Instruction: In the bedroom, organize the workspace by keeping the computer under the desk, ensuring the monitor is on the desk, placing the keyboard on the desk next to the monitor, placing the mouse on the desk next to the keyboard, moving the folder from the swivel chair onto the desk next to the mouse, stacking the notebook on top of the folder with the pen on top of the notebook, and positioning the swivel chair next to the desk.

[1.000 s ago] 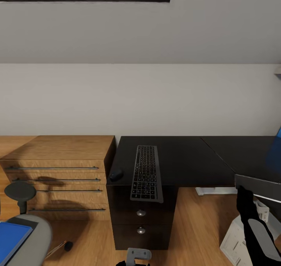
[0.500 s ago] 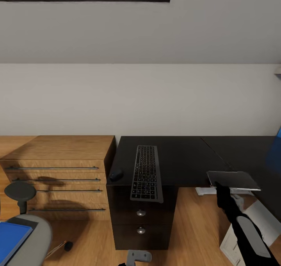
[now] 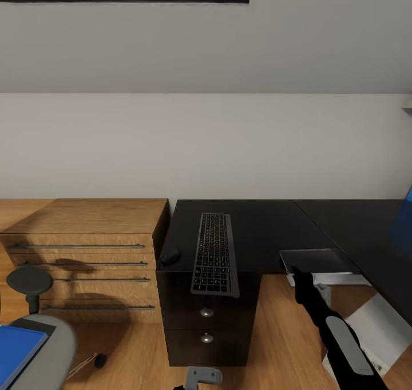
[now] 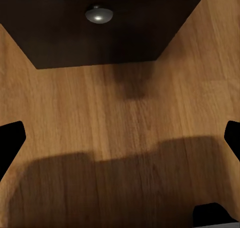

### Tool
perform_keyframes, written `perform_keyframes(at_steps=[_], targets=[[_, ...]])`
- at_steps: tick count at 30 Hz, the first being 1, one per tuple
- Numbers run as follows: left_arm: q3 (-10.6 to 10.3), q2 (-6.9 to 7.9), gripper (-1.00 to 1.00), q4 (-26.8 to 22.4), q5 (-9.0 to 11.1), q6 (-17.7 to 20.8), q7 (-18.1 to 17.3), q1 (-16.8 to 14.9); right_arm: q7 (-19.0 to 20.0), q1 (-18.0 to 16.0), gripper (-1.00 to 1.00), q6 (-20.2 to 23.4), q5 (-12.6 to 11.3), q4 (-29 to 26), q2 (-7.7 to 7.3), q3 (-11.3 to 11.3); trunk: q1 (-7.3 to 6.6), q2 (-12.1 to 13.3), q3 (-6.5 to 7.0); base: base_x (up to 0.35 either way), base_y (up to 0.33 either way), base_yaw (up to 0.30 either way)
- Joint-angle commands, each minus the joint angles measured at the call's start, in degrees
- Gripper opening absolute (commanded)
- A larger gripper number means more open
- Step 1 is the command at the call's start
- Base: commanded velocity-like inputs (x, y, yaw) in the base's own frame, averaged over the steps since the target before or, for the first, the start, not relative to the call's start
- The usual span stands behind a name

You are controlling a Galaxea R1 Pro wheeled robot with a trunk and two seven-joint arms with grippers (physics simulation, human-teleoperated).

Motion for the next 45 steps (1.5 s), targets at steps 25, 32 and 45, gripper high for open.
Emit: perform_keyframes(at_steps=[25,32,45], targets=[[0.23,0.00,1.00,-0.20,0.61,0.08,0.52,-0.02,4.68,-0.03,-1.00,0.14,-0.30,1.14,3.25,1.41,0.00,-0.02,-0.04,0.000,0.000,0.000],[0.26,0.00,1.00,-0.26,0.56,0.03,0.52,-0.01,5.05,-0.03,-1.00,0.14,-0.36,2.78,3.37,1.87,0.00,-0.02,-0.04,0.000,0.000,0.000],[0.31,0.00,1.00,-0.41,0.53,-0.05,0.54,-0.02,5.03,-0.03,-1.00,0.08,-0.34,4.32,3.45,6.14,0.00,-0.02,-0.04,0.000,0.000,0.000]])
